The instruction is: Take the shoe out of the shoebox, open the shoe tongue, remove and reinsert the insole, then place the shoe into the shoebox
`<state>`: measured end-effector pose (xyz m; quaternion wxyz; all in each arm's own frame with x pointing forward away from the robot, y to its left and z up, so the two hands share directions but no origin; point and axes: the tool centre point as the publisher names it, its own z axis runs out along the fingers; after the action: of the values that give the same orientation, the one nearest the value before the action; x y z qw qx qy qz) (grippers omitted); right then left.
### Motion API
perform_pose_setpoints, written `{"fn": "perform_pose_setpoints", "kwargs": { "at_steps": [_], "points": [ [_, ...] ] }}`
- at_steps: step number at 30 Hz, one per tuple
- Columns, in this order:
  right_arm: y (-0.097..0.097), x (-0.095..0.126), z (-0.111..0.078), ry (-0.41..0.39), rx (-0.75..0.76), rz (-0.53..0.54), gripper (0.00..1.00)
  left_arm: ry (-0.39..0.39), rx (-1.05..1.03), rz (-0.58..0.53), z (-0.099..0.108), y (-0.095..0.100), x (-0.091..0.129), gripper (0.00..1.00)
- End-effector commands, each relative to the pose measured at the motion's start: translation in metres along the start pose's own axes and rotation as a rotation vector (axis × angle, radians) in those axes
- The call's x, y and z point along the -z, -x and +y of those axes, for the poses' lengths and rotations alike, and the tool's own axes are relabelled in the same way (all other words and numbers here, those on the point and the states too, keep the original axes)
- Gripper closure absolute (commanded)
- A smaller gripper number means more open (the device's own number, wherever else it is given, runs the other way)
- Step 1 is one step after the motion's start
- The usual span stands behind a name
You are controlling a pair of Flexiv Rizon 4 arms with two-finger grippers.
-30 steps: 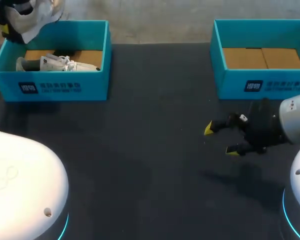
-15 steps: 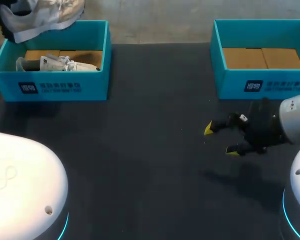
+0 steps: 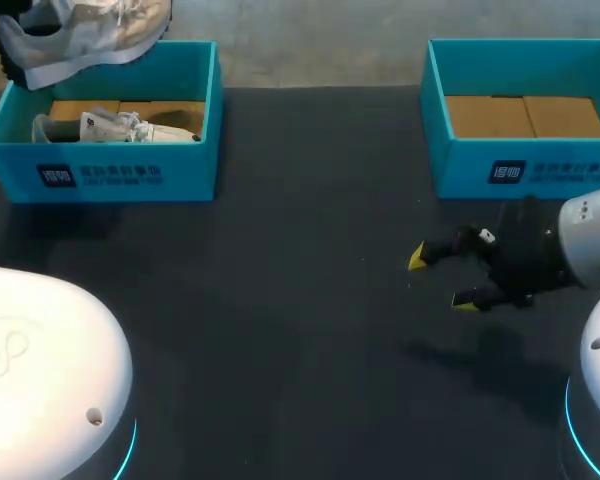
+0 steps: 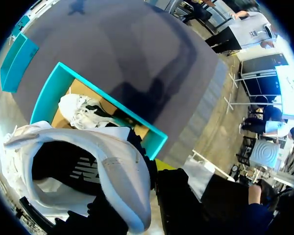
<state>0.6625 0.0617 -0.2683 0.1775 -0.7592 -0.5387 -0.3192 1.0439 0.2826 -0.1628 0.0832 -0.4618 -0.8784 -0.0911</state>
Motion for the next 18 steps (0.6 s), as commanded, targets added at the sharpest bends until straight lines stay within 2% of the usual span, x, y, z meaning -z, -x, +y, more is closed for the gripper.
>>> {"fn": "perform_pose_setpoints", "kwargs": {
  "at_steps": [1,3,4,6,7,9,10,12,18],
  "points": [
    [-0.001,0.000,-0.002,0.003,-0.002,-0.005,0.00,0.003,0.000,-0.001,-0.001,-0.001,0.002,1.00],
    [-0.001,0.000,-0.002,0.003,-0.002,-0.005,0.00,0.009,-0.018,0.012,-0.001,0.000,0.002,1.00],
    [-0.001,0.000,-0.002,0.003,-0.002,-0.005,0.00,0.038,-0.086,0.006,0.002,0.000,0.002,1.00],
    [-0.001,0.000,-0.002,0.003,-0.002,-0.005,0.00,0.026,-0.096,-0.008,0.005,0.000,0.002,1.00],
    [-0.001,0.000,-0.002,0.003,-0.002,-0.005,0.00,0.060,-0.182,0.002,0.011,0.000,0.000,1.00],
    [-0.001,0.000,-0.002,0.003,-0.002,-0.005,0.00,0.048,-0.141,-0.015,0.016,-0.002,-0.001,1.00],
    [-0.001,0.000,-0.002,0.003,-0.002,-0.005,0.00,0.078,-0.212,-0.015,0.022,-0.003,-0.001,1.00],
    [-0.001,0.000,-0.002,0.003,-0.002,-0.005,0.00,0.085,-0.200,-0.015,0.026,-0.005,0.000,1.00],
    [-0.001,0.000,-0.002,0.003,-0.002,-0.005,0.00,0.132,-0.362,0.008,0.041,-0.005,0.001,1.00]
  ]
}}
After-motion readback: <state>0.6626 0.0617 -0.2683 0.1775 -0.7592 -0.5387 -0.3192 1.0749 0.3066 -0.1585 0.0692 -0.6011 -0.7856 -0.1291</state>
